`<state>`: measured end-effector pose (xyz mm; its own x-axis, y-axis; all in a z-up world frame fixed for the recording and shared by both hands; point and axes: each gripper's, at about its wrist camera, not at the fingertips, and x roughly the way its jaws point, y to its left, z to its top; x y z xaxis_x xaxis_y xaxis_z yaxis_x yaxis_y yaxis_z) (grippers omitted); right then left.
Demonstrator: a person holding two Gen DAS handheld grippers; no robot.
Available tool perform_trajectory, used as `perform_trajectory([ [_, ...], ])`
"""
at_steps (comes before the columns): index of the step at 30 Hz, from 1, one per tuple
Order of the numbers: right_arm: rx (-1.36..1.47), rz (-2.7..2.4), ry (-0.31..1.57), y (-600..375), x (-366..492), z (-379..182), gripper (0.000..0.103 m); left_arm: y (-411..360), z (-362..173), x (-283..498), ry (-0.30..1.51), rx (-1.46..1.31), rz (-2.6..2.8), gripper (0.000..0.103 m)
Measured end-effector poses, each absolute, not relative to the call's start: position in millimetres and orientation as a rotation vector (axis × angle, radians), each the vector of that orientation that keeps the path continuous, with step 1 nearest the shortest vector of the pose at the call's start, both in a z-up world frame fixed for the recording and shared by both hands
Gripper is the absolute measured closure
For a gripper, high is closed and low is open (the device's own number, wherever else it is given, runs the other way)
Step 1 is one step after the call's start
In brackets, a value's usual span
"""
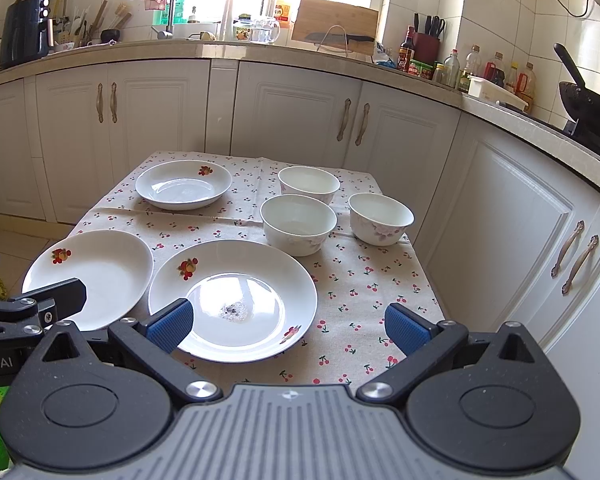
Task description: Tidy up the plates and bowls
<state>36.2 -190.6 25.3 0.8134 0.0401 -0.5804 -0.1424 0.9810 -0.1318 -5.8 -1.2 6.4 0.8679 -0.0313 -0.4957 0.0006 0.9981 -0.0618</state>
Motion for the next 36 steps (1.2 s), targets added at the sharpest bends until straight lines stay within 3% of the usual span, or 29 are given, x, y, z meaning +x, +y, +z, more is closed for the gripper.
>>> perform_trajectory([
  [24,-0.215,0.124,0.599,-179.6,48.9,21.5,0.0,7.2,1.1,3.2,0.505,-0.068,-0.051,0.001],
  [36,-0.21,0.469,0.551,-164.2,86.8,20.1,0.0,49.3,-29.5,8.4,0.494,0.001,-0.033,0.001],
])
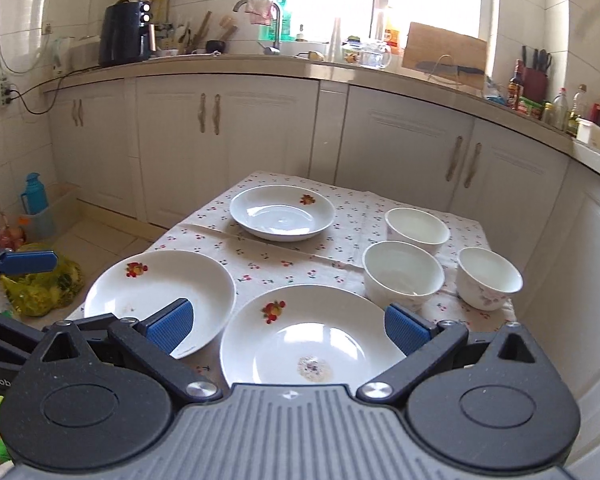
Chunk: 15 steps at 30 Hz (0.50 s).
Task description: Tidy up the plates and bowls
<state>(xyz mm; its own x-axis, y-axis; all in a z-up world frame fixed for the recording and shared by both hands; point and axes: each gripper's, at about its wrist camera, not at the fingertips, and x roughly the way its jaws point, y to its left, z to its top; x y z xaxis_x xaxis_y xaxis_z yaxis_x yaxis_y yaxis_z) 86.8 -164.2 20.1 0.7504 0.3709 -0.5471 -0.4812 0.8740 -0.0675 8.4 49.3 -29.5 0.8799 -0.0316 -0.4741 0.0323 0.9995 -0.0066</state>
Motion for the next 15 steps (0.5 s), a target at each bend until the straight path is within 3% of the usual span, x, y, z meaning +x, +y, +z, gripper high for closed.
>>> perform_trajectory([
  [15,-0.261,0.676,0.668,-117.0,147.2,-2.2,0.0,94.6,-79.5,25.6,0.669,-0.037,-0.08,0.001],
])
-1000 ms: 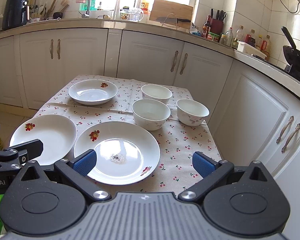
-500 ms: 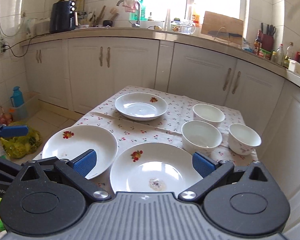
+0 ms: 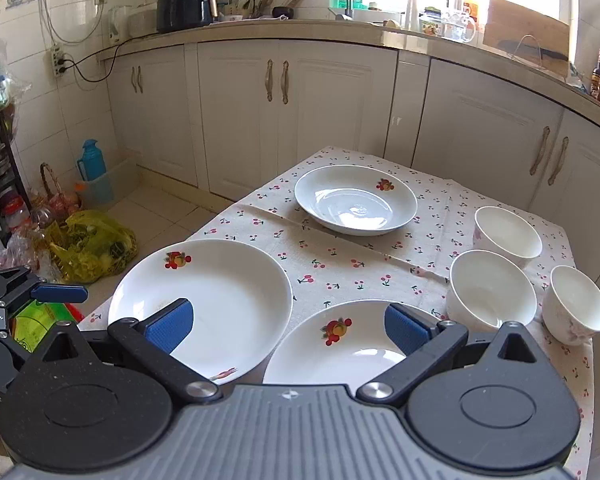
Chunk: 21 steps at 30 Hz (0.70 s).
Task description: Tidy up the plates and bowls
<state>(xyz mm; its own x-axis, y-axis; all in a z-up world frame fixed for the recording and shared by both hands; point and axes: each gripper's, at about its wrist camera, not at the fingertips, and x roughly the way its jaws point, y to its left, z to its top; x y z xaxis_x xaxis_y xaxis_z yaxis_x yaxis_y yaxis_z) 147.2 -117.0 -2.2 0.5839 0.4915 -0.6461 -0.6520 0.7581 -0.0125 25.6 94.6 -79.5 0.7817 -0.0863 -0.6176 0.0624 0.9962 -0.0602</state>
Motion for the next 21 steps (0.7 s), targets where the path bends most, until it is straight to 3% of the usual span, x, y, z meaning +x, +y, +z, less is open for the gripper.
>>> perform_trajectory([
  [21,-0.308,0.749,0.813,-79.2,193.3,-35.3,0.0,102.2,-107.7,58.1,0.777,0.034,-0.168,0.0],
])
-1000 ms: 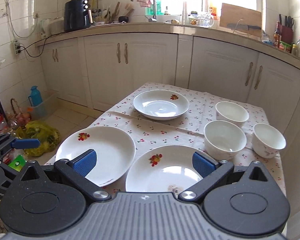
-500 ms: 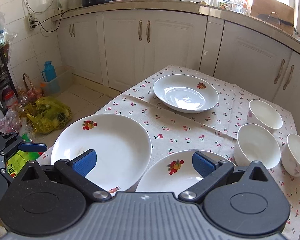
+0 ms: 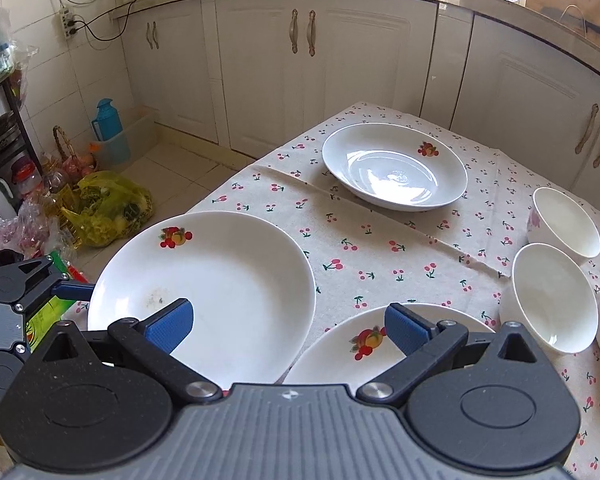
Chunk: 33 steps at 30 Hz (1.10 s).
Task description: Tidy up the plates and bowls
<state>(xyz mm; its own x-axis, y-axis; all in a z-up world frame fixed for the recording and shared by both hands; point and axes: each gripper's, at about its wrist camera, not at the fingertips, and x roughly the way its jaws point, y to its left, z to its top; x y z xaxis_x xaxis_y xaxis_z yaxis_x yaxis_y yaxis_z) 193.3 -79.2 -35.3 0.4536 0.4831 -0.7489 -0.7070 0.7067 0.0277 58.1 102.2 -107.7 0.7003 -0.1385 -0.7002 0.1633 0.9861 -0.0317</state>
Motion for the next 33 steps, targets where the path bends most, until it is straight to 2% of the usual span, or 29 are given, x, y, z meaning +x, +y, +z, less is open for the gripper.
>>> perform_trajectory([
  [21,-0.375,0.907,0.912,-45.0,241.1,-62.1,0.0,114.7,-107.4,57.2,0.721,0.096,-0.279,0.001],
  [24,-0.359,0.939,0.949,-39.8,251.5,-67.2,0.007,114.9,-106.0,59.2,0.724,0.118,-0.3,0.003],
  [26,-0.353,0.952,0.977,-36.9,257.3,-70.9,0.018,115.2,-104.6,59.8,0.72,0.126,-0.316,0.004],
  [32,-0.327,0.996,1.023,-34.0,265.1,-76.5,0.036,115.3,-101.4,61.9,0.722,0.141,-0.342,0.007],
  [33,-0.323,1.002,1.03,-33.6,265.7,-77.2,0.036,115.8,-101.3,62.5,0.724,0.139,-0.344,0.007],
])
